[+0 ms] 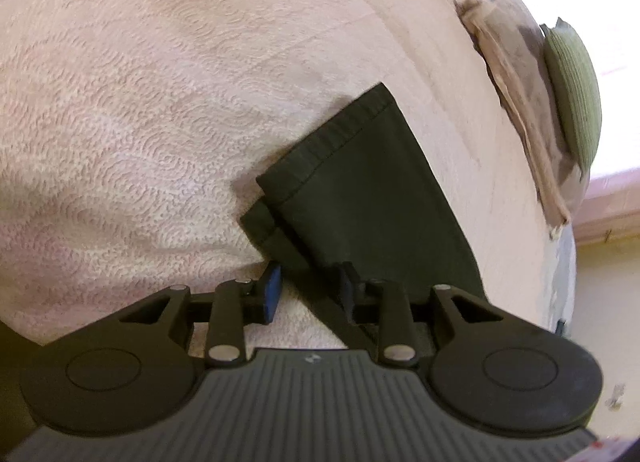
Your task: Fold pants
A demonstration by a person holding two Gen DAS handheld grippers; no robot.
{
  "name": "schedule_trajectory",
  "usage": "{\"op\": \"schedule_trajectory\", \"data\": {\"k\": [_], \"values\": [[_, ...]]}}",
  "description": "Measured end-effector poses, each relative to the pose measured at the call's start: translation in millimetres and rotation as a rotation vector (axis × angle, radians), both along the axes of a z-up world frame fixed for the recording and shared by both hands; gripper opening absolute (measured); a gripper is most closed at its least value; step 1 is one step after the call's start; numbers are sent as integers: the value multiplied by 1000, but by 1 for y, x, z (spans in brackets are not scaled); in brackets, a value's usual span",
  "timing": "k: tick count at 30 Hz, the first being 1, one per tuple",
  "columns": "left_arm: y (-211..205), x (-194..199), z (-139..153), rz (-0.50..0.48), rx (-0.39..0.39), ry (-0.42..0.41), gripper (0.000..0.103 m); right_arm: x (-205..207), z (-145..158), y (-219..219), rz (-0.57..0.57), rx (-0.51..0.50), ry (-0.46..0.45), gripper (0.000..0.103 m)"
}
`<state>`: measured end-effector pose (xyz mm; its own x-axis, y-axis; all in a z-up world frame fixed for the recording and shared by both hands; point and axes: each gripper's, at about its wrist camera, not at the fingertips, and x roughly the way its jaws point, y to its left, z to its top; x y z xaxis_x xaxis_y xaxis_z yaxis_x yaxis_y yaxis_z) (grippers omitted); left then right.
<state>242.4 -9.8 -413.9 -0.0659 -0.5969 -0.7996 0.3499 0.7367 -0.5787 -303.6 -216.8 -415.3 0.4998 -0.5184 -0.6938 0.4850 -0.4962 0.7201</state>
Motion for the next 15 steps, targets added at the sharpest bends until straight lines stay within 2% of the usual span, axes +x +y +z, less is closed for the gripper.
{"op": "schedule_trajectory", "data": {"k": [7, 10, 15], "values": [[4, 7, 6, 51, -57, 37, 26, 1, 1, -1, 16, -7, 16, 1], [2, 7, 5, 46, -37, 16, 26, -2, -1, 2, 15, -3, 11, 1], [12, 8, 12, 41, -10, 30, 26, -3, -2, 1, 23, 9, 11, 1]]}}
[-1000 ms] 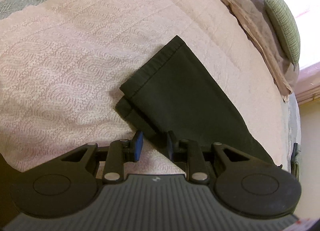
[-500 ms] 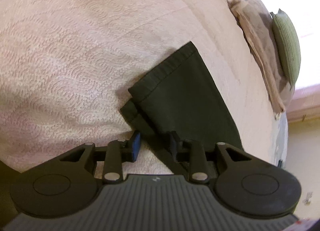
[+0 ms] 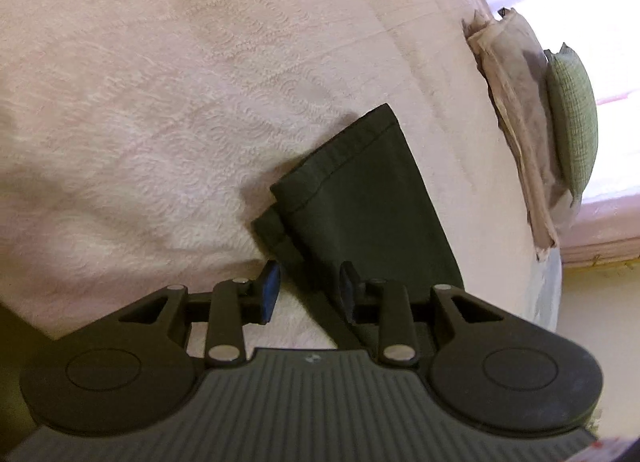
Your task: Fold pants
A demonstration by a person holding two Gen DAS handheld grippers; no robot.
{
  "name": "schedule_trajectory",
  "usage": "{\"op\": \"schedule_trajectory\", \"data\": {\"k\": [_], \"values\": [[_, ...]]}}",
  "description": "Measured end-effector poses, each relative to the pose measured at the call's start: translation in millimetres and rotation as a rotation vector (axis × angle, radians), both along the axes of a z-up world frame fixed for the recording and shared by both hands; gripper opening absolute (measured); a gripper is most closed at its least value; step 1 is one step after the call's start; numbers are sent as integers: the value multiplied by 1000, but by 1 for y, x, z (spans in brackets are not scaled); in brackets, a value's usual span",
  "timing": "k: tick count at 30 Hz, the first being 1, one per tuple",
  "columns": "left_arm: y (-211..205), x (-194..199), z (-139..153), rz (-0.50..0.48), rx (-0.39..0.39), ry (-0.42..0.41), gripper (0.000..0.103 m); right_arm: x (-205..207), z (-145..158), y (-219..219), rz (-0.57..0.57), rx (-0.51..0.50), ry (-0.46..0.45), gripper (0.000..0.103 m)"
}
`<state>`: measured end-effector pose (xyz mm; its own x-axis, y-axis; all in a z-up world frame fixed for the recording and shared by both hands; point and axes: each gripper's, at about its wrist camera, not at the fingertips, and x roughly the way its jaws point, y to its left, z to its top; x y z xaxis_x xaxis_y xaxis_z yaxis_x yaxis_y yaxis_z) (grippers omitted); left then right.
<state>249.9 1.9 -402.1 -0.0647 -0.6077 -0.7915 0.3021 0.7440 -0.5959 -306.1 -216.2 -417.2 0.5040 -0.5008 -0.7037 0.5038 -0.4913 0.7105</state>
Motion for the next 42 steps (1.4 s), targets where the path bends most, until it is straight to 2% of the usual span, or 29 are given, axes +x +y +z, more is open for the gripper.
{"op": "schedule_trajectory", "data": {"k": [6, 13, 15, 16, 18, 21, 28, 29, 30, 32, 34, 35, 37, 39, 41, 42], "values": [[8, 8, 17, 26, -46, -20, 26, -2, -2, -2, 4, -3, -10, 1], [-9, 9, 1, 32, -19, -33, 26, 0, -2, -4, 14, -12, -7, 1], [-9, 10, 2, 45, -16, -45, 15, 1, 0, -4, 28, -17, 5, 1], [-9, 11, 3, 44, -13, -55, 2, 2, 2, -5, 40, -21, 16, 0], [-7, 12, 9, 28, -34, -69, 0, 2, 6, -5, 58, -29, 31, 0], [-6, 2, 24, -43, -48, -166, 1, 1, 16, -2, 80, -59, 42, 0], [-9, -9, -4, -108, 71, -226, 4, 10, -1, -3, 149, 14, 130, 0], [-10, -9, -2, -111, 80, -229, 5, 13, 3, -4, 178, 17, 157, 1], [-11, -9, 2, -118, 86, -238, 5, 19, 10, -8, 247, 29, 205, 14], [-15, -13, 17, -169, 116, -306, 7, 29, 31, -11, 366, 51, 318, 29], [-21, -25, 38, -240, 164, -422, 7, 40, 64, -11, 485, -51, 504, 30], [-26, -33, 47, -281, 213, -499, 7, 44, 77, -13, 529, -100, 598, 31], [-34, -53, 58, -349, 276, -661, 8, 49, 92, -20, 581, -197, 805, 38], [-47, -71, 61, -389, 261, -752, 8, 51, 83, -33, 623, -251, 969, 49], [-68, -86, 51, -442, 225, -732, 18, 51, 59, -41, 689, -267, 1059, 49], [-77, -94, 41, -473, 226, -718, 21, 49, 39, -43, 753, -219, 1095, 49]]}}
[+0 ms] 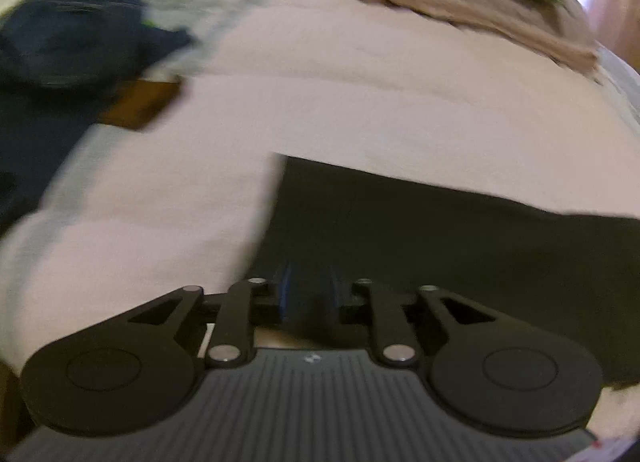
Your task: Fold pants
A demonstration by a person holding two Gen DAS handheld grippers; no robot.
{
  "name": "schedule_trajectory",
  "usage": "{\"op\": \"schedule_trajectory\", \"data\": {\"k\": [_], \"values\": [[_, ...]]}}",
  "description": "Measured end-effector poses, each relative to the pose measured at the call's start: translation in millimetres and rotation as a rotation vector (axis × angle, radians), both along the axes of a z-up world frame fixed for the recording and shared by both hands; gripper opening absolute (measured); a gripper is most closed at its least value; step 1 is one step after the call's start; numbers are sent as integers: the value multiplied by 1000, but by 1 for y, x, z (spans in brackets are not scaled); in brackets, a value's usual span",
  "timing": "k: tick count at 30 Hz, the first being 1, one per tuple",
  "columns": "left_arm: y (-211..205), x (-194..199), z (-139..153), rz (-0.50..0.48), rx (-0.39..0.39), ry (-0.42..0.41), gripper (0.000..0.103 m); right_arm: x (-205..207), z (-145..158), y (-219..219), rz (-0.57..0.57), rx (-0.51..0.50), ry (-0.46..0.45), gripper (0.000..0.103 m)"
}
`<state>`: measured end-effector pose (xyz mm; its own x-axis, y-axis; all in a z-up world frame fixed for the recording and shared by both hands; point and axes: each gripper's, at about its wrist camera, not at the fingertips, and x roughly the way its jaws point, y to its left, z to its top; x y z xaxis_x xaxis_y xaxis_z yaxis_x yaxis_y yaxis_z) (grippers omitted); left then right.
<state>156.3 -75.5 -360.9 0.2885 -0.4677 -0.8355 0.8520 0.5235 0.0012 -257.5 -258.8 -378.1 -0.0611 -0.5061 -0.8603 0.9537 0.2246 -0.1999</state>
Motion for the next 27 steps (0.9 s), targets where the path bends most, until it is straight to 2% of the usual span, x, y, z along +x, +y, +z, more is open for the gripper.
{"op": "schedule_trajectory", "data": {"k": [1, 2, 3, 5, 9, 11, 12, 14, 15, 16, 18, 20, 21, 24, 27], "values": [[-10, -8, -16, -21, 52, 4, 22, -6, -16, 2, 12, 62, 23, 50], [-16, -15, -28, -21, 117, -13, 22, -18, -25, 9, 10, 80, -6, 50], [-18, -21, -32, -16, 136, -34, 22, -31, -24, 17, -10, 60, -57, 51], [-18, -32, -25, -3, 170, -73, 22, -49, -18, 21, -33, 88, -84, 51], [-14, -50, 3, 51, 279, -78, 24, -62, 4, -5, -30, 237, -135, 51], [-11, -66, 23, 48, 306, -109, 25, -70, 24, -18, -72, 248, -181, 51], [-9, -76, 36, 44, 309, -123, 27, -75, 36, -23, -82, 244, -225, 51], [-6, -100, 65, 46, 290, -122, 45, -79, 60, -33, -70, 261, -310, 51], [-4, -112, 78, 39, 273, -111, 50, -80, 75, -37, -49, 266, -329, 51], [-2, -124, 92, 28, 258, -97, 55, -78, 89, -38, -25, 259, -334, 51], [0, -144, 113, 13, 245, -90, 58, -76, 116, -36, 22, 228, -332, 51], [-1, -163, 133, -20, 248, -79, 67, -77, 146, -26, 65, 197, -325, 52], [0, -173, 142, -42, 244, -77, 69, -77, 159, -28, 82, 190, -322, 52], [-3, -197, 169, -115, 231, -88, 75, -75, 186, -5, 119, 175, -300, 54], [-5, -210, 185, -180, 206, -79, 79, -79, 200, 18, 94, 156, -278, 54]]}}
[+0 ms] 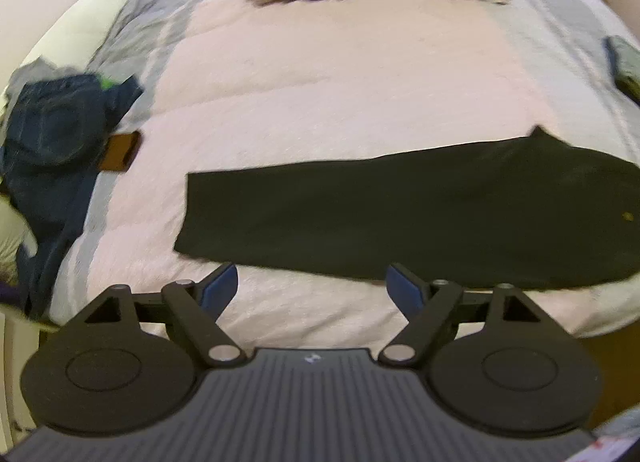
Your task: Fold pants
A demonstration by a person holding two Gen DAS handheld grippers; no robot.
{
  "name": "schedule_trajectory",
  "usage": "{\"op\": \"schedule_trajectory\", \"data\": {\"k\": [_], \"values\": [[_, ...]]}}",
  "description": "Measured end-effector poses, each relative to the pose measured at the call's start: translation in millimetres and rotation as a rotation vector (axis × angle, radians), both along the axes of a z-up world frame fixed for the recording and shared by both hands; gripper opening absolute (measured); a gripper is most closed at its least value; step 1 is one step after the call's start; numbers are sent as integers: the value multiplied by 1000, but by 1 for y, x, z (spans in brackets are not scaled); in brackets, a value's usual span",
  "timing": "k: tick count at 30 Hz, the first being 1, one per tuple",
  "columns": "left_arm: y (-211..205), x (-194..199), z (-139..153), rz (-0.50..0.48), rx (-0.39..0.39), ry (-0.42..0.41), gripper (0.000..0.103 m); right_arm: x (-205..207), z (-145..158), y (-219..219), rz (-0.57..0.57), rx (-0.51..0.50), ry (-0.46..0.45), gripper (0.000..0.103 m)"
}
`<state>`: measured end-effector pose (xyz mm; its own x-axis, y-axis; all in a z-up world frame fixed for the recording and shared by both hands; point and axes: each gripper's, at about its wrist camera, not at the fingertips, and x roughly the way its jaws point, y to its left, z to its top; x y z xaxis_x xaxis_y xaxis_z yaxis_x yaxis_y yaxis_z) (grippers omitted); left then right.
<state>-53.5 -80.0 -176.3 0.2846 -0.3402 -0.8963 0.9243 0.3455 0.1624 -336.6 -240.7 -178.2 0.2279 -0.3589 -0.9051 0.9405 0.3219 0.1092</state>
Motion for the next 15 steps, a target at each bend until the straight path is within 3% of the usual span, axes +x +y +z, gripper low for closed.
{"op": "schedule_trajectory", "data": {"k": [7, 15], "values": [[23, -10, 29, -94, -45, 25, 79, -2, 24, 45, -106, 6, -32, 54], [83, -7, 53, -141, -77, 34, 79, 17, 50, 108, -127, -44, -30, 54]]}}
